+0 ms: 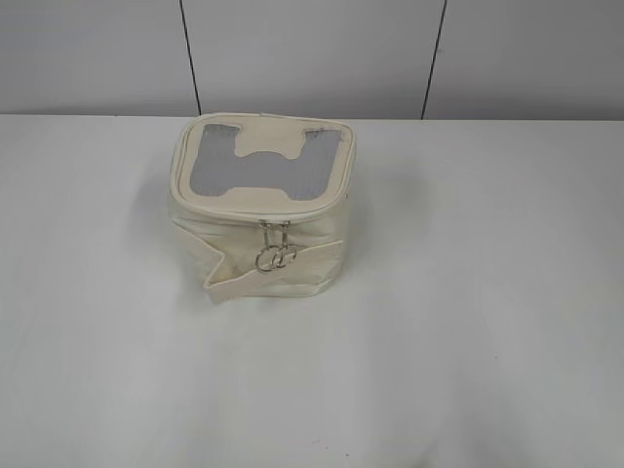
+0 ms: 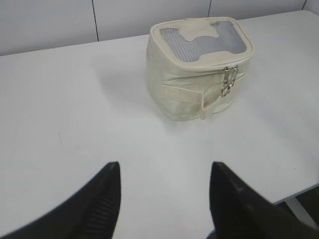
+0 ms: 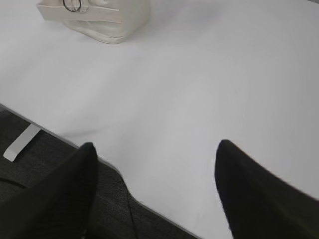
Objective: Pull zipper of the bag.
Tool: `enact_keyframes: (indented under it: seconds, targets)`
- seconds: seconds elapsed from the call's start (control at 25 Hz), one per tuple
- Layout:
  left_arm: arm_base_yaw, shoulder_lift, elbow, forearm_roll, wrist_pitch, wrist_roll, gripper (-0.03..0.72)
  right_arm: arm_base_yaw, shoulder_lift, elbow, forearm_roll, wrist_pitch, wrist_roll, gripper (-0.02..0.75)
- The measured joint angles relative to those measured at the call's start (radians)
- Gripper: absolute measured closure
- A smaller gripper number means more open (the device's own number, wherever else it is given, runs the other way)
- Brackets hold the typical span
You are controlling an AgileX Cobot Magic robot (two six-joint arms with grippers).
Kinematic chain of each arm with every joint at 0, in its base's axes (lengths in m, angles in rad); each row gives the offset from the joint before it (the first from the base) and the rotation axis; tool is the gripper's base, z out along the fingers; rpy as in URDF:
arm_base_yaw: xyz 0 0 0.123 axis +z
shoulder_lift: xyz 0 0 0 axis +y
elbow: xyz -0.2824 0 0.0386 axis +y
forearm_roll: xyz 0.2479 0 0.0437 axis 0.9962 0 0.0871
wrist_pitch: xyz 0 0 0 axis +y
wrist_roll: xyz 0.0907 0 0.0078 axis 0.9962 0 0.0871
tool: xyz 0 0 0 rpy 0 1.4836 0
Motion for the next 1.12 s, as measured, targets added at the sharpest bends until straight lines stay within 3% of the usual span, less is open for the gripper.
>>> enact_keyframes:
  seconds: [0.12,0.32,1.12]
  targets:
    - [0.05,0.0,0.0,0.0,0.0,0.0,0.25,-0.079,0.0,0.0,0.0,0.0,0.0,0.168]
    - [0.199,0.0,0.0,0.0,-0.001,-0.001,0.253,-0.269,-0.01,0.0,0.0,-0.001,0.0,0.168]
    - [0.223,0.0,0.0,0.001,-0.002,-0.001,0.415,-0.288,-0.05,0.0,0.006,-0.002,0.001,0.168]
